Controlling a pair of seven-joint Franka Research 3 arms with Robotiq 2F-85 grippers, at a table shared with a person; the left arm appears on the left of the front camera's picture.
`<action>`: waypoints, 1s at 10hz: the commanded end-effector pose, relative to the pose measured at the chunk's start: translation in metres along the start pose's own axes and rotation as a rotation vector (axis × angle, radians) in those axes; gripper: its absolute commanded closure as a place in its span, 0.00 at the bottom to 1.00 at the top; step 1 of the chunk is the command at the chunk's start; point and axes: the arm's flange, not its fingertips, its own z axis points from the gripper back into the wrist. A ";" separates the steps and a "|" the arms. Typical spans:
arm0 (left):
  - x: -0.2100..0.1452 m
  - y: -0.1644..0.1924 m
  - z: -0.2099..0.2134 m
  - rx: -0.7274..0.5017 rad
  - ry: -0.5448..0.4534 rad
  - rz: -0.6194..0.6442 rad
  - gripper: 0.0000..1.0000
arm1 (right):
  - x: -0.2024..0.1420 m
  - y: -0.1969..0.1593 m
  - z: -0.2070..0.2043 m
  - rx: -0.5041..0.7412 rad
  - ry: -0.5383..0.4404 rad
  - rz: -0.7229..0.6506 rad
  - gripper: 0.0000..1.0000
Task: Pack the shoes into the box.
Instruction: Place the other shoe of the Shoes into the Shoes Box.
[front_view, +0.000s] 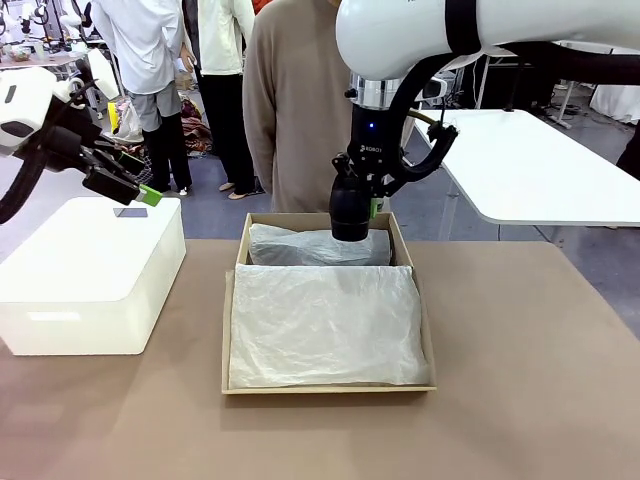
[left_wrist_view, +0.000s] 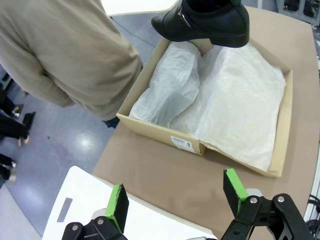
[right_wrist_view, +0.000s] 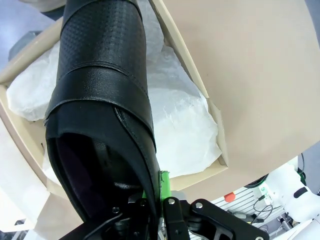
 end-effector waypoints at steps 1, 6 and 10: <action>-0.002 0.001 0.000 -0.010 -0.011 -0.010 0.00 | -0.001 -0.005 0.004 0.006 -0.004 0.006 1.00; -0.002 0.001 0.000 -0.010 -0.011 -0.010 0.00 | -0.022 0.032 -0.002 0.039 -0.018 -0.307 1.00; -0.002 0.001 0.000 -0.010 -0.011 -0.010 0.00 | -0.054 0.067 -0.010 0.076 -0.055 -0.573 1.00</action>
